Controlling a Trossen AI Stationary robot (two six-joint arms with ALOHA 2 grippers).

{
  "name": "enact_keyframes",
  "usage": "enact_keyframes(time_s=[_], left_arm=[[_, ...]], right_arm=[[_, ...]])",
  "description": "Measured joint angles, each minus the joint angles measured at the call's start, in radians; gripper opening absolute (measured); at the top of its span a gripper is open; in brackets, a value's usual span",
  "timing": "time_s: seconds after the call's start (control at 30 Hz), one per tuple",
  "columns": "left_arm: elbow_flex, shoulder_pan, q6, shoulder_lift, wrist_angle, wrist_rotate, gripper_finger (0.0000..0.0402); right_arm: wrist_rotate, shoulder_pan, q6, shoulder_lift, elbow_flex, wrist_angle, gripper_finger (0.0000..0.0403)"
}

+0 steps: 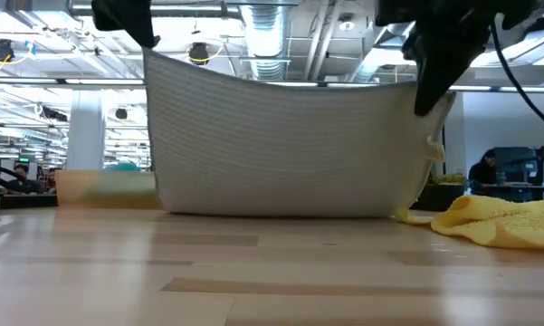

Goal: Fold microfiber towels
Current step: Fold the gray microfiber towel

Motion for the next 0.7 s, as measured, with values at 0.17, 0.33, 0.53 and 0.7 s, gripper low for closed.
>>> enact_keyframes(time_s=[0.17,0.33,0.53,0.7], left_arm=[[0.000,-0.006,-0.065,0.000,-0.027,-0.067,0.0000],[-0.001,0.035,-0.102,0.000,-0.073,-0.141,0.0000],[-0.027,0.130,-0.078,0.000,-0.062,-0.150,0.0000],[-0.105,0.213,-0.038,0.001,-0.020,-0.132,0.0000]], right_arm=[[0.054,-0.040,-0.001,-0.012,0.000,-0.040,0.0004],[0.098,-0.129,-0.060,0.001,-0.001,-0.067,0.0002],[0.141,-0.274,-0.196,0.000,0.000,-0.058,0.0003],[0.151,-0.405,-0.318,0.000,0.000,-0.041,0.0003]])
